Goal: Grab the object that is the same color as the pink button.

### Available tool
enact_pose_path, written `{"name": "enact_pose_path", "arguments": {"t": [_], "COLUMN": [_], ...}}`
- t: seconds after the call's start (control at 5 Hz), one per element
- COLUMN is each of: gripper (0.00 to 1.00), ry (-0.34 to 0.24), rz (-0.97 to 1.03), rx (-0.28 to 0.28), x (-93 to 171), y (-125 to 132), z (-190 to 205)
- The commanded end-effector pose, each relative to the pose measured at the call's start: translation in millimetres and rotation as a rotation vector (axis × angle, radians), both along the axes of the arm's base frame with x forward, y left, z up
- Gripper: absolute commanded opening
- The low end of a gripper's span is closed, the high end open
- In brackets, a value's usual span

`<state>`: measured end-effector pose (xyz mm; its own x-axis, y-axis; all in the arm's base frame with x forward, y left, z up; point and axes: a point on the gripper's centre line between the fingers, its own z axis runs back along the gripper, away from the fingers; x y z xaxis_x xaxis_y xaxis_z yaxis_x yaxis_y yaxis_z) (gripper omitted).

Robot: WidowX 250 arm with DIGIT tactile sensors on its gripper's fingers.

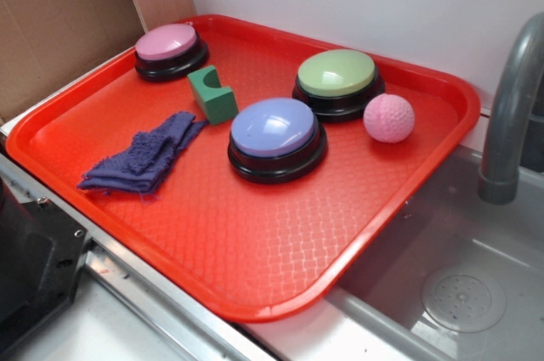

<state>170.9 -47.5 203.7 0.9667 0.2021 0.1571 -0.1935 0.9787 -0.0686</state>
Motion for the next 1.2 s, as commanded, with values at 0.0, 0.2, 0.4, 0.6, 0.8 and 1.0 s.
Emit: {"name": "enact_pose_path", "arguments": {"t": [0.0,0.2,0.4,0.6,0.8,1.0], "gripper": [1.00,1.00,1.00,1.00,1.00,1.00], "ry": [-0.107,-0.090,-0.117,-0.087,-0.062,-0.004], "rz": [0.209,0.212,0.311,0.334,0.464,0.536], "rx": [-0.067,-0.099,-0.051,-0.024,-0.134,-0.168], "x": [87,121,156,174,178,175], "y": [-45,-64,-87,-99,-110,-114], "z": [-43,-67,-94,-113,-133,-144]}}
